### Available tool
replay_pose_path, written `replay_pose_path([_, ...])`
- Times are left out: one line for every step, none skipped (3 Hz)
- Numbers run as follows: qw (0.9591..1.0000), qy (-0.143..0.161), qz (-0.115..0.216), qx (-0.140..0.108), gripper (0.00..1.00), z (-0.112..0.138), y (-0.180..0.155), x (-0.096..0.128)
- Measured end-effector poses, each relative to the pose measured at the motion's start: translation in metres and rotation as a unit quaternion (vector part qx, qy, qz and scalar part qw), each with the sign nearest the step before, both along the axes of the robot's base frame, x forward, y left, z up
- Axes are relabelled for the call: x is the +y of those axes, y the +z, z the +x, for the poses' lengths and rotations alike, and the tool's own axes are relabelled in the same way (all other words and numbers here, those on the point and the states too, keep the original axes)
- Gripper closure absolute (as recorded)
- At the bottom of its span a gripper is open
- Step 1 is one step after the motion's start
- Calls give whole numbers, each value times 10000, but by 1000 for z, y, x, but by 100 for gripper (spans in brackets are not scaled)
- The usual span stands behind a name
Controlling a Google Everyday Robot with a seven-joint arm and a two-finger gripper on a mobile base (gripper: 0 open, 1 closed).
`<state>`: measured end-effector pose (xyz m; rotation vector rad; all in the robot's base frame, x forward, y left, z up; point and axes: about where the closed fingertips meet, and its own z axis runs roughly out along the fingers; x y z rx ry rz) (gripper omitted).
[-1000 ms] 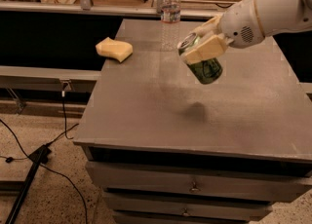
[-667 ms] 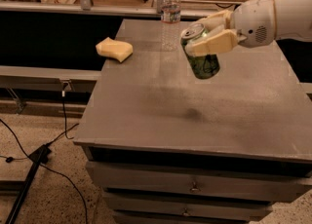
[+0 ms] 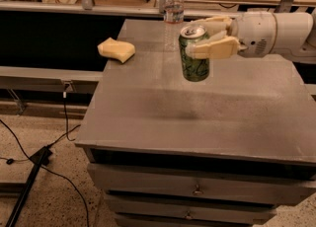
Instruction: Place green can upright
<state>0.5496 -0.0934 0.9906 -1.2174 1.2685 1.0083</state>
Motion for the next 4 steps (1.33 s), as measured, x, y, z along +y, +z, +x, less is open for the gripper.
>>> replay_pose_path([10000,-84,13,12,100,-2,-7,-2])
replay_pose_path([9997,-166,190,14,100,-19,-21,-8])
replay_pose_path([9993,-246,287,39,90,-44,-38,-19])
replay_pose_path([9995,-238,223,44,72,-59,-54,-27])
